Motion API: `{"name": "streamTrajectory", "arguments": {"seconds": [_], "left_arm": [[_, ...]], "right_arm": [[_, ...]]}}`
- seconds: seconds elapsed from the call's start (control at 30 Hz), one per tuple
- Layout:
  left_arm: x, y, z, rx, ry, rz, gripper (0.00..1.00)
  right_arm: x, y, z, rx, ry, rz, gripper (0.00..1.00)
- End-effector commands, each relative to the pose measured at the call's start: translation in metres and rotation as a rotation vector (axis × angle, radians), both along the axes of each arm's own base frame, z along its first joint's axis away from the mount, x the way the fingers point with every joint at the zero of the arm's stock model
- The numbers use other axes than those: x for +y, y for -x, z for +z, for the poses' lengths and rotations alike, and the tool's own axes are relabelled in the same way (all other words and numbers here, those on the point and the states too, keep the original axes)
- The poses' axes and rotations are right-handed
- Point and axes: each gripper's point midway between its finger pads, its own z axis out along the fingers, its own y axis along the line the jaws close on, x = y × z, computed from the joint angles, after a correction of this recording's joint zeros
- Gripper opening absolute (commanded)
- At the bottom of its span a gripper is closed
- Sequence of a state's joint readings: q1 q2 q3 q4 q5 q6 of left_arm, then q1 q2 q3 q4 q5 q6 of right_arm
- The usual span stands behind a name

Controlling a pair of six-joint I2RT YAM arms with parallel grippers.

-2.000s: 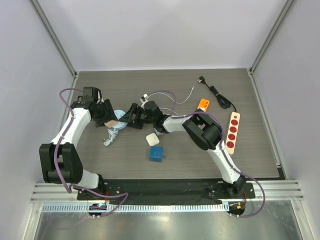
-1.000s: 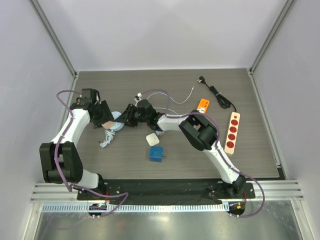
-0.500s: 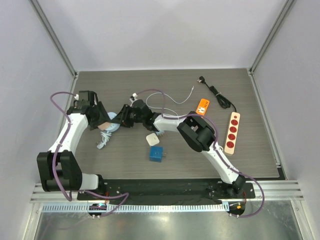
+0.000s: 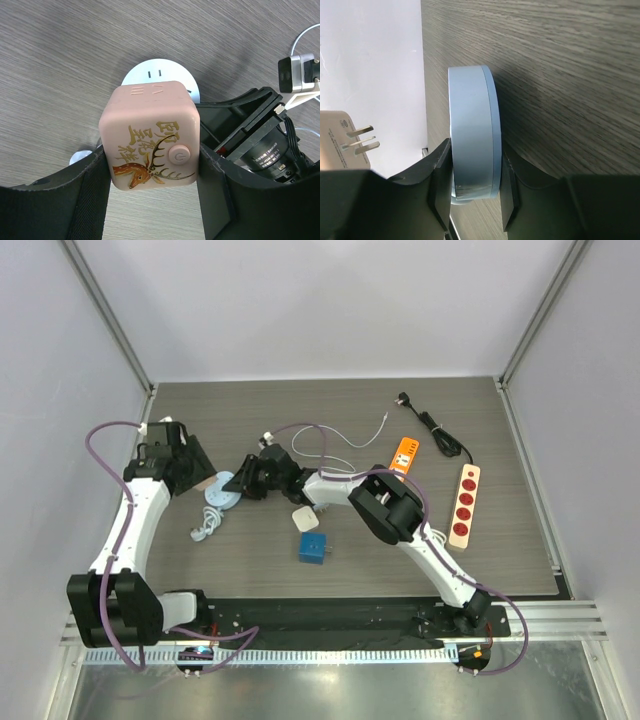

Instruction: Pull the plug off the socket

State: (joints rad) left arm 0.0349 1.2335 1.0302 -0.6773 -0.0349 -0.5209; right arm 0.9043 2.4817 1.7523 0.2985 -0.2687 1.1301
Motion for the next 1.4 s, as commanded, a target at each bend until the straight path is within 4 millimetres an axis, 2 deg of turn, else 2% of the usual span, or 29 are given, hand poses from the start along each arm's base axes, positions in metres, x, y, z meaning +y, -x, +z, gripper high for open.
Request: {"name": "streamTrajectory", "arguments": {"seconds": [0.0, 0.1, 0.17, 0.3, 0.5, 0.53, 0.6, 0.7, 0.77, 0.8, 0.87, 0.9, 0.93, 0.97, 1.0, 1.1, 1.13, 1.17, 1.2, 1.23, 1.27, 1.3, 1.33, 1.37], "left_arm": [[0.004, -0.015, 0.018, -0.074, -0.003, 0.02, 0.0], [0.007, -0.016, 0.015, -0.066, -0.006, 0.03, 0.0], [0.009, -0.016, 0.016, -0.068, -0.007, 0.037, 0.0], [0.013, -0.015, 0.019, -0.074, -0.011, 0.044, 0.0], [0.012, -0.015, 0.022, -0.091, -0.005, 0.042, 0.0], [0.012, -0.014, 0.021, -0.088, -0.003, 0.04, 0.0], [0.011, -0.014, 0.02, -0.08, -0.001, 0.039, 0.0], [0.01, -0.014, 0.019, -0.079, 0.002, 0.033, 0.0], [0.01, -0.014, 0.02, -0.082, 0.0, 0.031, 0.0], [0.01, -0.014, 0.02, -0.082, 0.001, 0.029, 0.0], [0.011, -0.015, 0.02, -0.083, -0.001, 0.03, 0.0], [0.01, -0.014, 0.019, -0.08, -0.001, 0.03, 0.0], [0.009, -0.015, 0.019, -0.079, 0.004, 0.026, 0.0], [0.008, -0.015, 0.018, -0.077, 0.009, 0.022, 0.0], [0.008, -0.016, 0.018, -0.078, 0.011, 0.02, 0.0], [0.001, -0.017, 0.015, -0.074, 0.042, -0.009, 0.0], [-0.003, -0.018, 0.014, -0.075, 0.054, -0.023, 0.0], [-0.012, -0.019, 0.01, -0.065, 0.09, -0.063, 0.0], [-0.018, -0.022, 0.008, -0.067, 0.104, -0.09, 0.0], [-0.027, -0.023, 0.006, -0.056, 0.116, -0.123, 0.0], [-0.031, -0.024, 0.003, -0.045, 0.122, -0.138, 0.0], [-0.04, -0.025, -0.004, -0.022, 0.148, -0.169, 0.0], [-0.047, -0.025, -0.006, -0.014, 0.161, -0.195, 0.0], [-0.05, -0.027, -0.008, -0.013, 0.175, -0.21, 0.0]], "right_arm": [[-0.037, 0.029, -0.105, 0.071, 0.319, 0.047, 0.03], [-0.026, 0.038, -0.095, 0.047, 0.296, 0.098, 0.11], [-0.023, 0.043, -0.089, 0.04, 0.29, 0.127, 0.21], [-0.031, 0.041, -0.071, -0.02, 0.334, 0.154, 0.37], [-0.026, 0.028, -0.023, -0.107, 0.312, 0.151, 0.72], [-0.028, 0.026, -0.02, -0.116, 0.321, 0.149, 0.81], [-0.028, 0.024, -0.004, -0.141, 0.311, 0.146, 0.86], [-0.032, 0.021, 0.018, -0.17, 0.3, 0.136, 0.99], [-0.034, 0.021, 0.031, -0.197, 0.295, 0.137, 1.0], [-0.037, 0.019, 0.046, -0.215, 0.29, 0.125, 1.0], [-0.045, 0.017, 0.056, -0.237, 0.307, 0.104, 1.0], [-0.052, 0.019, 0.071, -0.252, 0.3, 0.097, 1.0], [-0.056, 0.018, 0.077, -0.262, 0.299, 0.09, 1.0], [-0.064, 0.02, 0.074, -0.265, 0.317, 0.084, 1.0], [-0.069, 0.021, 0.098, -0.295, 0.295, 0.073, 1.0], [-0.089, 0.026, 0.108, -0.33, 0.323, 0.049, 1.0], [-0.098, 0.028, 0.134, -0.365, 0.297, 0.03, 1.0], [-0.106, 0.029, 0.14, -0.379, 0.304, 0.015, 1.0], [-0.12, 0.034, 0.127, -0.378, 0.344, 0.015, 1.0], [-0.135, 0.034, 0.152, -0.42, 0.329, -0.023, 1.0], [-0.149, 0.032, 0.154, -0.439, 0.358, -0.064, 1.0], [-0.169, 0.038, 0.137, -0.43, 0.407, -0.074, 1.0], [-0.188, 0.034, 0.135, -0.448, 0.45, -0.125, 1.0], [-0.211, 0.044, 0.133, -0.449, 0.468, -0.147, 1.0]]}}
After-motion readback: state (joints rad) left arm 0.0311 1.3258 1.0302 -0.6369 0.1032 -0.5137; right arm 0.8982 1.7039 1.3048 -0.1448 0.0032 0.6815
